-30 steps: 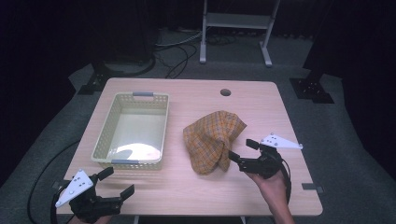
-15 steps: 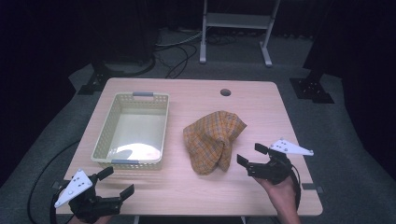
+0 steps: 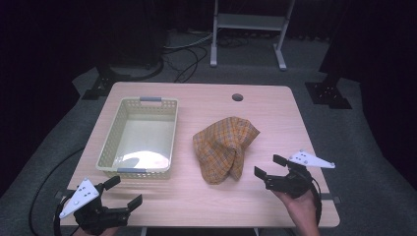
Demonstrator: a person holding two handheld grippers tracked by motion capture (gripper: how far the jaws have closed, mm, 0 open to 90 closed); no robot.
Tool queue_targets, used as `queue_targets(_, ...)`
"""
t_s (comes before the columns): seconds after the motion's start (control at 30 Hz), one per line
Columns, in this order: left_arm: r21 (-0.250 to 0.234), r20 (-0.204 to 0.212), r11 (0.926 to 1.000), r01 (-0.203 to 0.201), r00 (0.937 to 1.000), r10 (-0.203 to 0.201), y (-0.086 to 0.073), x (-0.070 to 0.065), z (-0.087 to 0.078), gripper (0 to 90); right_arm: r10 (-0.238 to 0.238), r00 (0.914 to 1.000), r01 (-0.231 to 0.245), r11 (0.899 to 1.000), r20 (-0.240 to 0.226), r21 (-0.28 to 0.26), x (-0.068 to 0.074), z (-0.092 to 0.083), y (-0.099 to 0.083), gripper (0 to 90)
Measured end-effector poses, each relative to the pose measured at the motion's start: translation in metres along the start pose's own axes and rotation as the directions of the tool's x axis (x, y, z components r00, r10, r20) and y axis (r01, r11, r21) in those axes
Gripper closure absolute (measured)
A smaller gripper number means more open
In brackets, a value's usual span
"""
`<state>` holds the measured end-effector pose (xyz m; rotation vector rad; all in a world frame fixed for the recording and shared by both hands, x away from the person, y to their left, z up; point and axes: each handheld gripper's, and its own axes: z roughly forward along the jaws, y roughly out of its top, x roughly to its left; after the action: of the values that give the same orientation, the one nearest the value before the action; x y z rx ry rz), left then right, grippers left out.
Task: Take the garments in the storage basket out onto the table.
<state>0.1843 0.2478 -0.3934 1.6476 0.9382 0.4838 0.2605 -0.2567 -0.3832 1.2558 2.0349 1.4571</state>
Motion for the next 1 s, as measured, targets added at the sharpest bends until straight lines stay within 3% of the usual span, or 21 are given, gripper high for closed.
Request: queue_targets(1.0,0.007,-0.001,1.0,-0.006,1.0,0.006,0.0,-0.001,0.002,2.4,0.031,0.9976,-0.033,0.999,0.061,0.027,-0.015,-0.026,-0.025,11.6)
